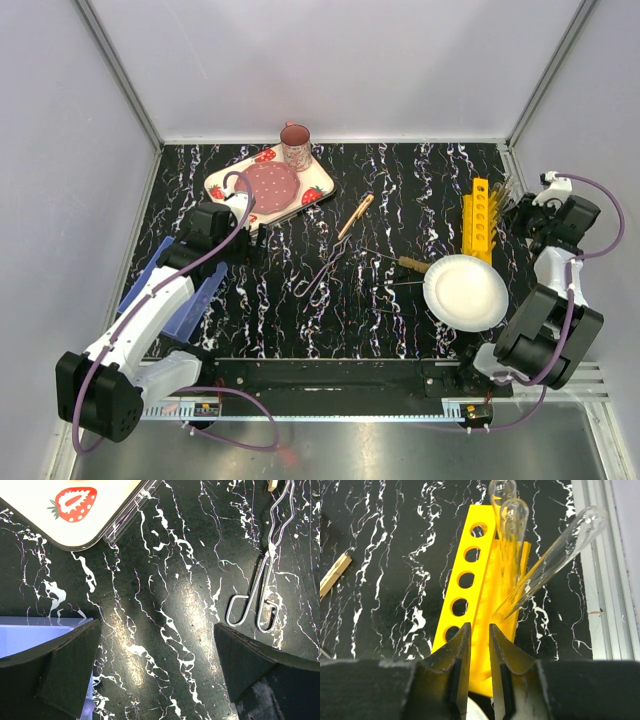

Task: Organize the chemistry lab equipment

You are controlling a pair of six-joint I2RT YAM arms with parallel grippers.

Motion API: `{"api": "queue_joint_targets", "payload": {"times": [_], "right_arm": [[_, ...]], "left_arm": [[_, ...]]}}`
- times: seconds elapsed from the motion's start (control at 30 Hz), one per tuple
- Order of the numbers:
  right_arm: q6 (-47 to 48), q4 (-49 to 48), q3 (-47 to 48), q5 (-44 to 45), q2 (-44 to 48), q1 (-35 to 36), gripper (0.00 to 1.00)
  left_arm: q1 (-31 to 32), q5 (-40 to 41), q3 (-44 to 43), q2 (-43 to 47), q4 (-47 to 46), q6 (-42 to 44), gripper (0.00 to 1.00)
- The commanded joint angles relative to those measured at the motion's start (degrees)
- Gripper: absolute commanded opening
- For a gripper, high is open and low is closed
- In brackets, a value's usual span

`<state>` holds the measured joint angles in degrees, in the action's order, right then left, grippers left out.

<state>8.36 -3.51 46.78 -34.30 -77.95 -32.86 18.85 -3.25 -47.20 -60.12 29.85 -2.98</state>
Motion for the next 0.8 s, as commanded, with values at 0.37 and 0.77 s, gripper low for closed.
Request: {"api": "queue_joint_targets", "payload": {"times": [0.37,0.77], "right_arm": [[5.89,34.69,21.39,-3.22,3.96,-1.94,0.45],[-3.79,41.91,32.93,-1.56,-9.15,-5.37,0.49]], "left_arm": [[0.04,-1.67,-0.52,3.69,-2.86,0.44,0.99],[0.04,-2.11,-0.70,3.78,-2.78,0.52,0.99]]}}
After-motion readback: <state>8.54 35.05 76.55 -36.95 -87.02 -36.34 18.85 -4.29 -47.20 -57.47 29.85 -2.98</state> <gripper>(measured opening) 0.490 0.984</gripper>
